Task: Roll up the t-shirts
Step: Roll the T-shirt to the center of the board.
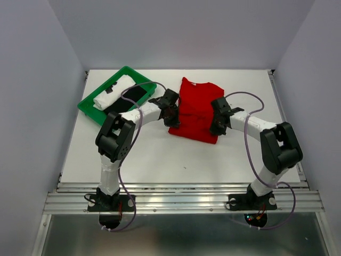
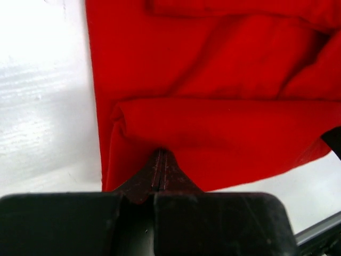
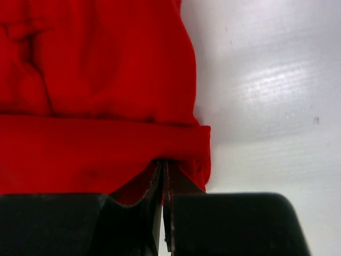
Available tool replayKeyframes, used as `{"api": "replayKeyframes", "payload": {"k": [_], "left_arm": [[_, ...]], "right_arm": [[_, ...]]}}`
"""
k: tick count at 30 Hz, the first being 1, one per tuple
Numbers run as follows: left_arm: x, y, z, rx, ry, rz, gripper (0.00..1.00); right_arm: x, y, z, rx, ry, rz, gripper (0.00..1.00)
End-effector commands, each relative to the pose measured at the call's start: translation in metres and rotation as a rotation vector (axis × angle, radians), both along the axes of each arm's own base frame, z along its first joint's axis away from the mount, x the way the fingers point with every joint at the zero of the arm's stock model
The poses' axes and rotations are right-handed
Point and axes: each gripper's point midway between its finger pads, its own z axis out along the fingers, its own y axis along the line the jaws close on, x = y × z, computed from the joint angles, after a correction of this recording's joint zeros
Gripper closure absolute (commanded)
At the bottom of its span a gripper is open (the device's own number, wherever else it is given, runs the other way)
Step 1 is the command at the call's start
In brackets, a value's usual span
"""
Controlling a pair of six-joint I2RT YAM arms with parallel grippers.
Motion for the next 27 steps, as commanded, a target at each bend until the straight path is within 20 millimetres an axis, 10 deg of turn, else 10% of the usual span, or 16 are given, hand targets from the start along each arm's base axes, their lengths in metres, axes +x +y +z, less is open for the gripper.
{"api": "replayKeyframes", "payload": {"k": [1,9,19,27], "left_arm": [[0.027,0.002,0.016,-0.008,-0.068,0.013,1.00],[0.045,0.016,0.016,0.025,-0.087,0.046,1.00],[0.016,-0.015,0.061,-0.094,-0.118,-0.023,1.00],[0.018,-0.017,0.022,-0.068,-0.050,0.021,1.00]], "right_arm": [[0.049,0.007,0.016,-0.027,-0.122,-0.011,0.94],[0.057,0.006,0.000,-0.046,-0.110,-0.037,0.97],[0.055,0.032,0.082,0.124,-0.255,0.032,0.97],[0.045,0.056,0.035,0.184,-0.140,0.083,0.96]]}}
